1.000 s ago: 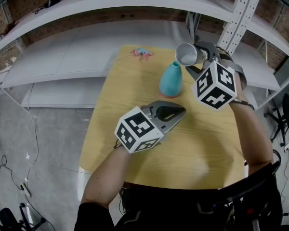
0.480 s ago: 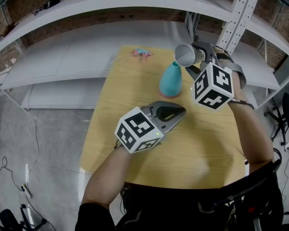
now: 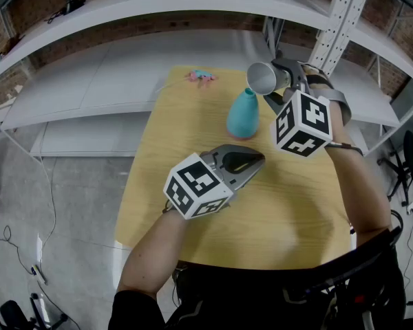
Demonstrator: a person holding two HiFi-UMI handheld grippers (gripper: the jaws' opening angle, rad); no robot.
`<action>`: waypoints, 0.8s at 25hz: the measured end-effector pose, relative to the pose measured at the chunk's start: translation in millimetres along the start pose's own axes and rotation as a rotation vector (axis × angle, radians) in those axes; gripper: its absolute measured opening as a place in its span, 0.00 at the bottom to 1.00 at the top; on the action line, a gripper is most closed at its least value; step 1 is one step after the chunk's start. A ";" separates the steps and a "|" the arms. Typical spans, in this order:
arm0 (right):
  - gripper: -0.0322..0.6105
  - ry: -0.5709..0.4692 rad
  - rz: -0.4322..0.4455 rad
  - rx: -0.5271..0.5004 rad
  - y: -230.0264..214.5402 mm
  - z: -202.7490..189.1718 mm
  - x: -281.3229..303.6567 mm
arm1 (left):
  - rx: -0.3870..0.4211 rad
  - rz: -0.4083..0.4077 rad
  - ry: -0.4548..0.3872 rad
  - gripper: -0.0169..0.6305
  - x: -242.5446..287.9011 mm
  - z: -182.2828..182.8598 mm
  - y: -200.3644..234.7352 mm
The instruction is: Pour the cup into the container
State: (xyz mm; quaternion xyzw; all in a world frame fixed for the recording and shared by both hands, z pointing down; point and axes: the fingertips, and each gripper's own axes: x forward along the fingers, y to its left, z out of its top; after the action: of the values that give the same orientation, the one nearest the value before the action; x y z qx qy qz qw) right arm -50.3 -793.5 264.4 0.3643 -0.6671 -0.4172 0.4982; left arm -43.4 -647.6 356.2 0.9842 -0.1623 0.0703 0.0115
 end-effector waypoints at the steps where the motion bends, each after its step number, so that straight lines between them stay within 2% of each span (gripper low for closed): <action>1: 0.51 -0.001 -0.001 -0.003 0.1 0.5 -0.3 | 0.000 0.000 0.000 0.02 0.0 0.0 -0.2; 20: 0.51 0.005 -0.013 -0.027 -0.4 0.7 0.8 | 0.000 0.001 0.002 0.02 0.6 -0.5 0.6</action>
State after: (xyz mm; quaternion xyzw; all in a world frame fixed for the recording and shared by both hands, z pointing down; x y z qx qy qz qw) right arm -51.1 -794.2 264.3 0.3629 -0.6578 -0.4288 0.5018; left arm -43.1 -648.4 356.8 0.9841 -0.1626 0.0711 0.0115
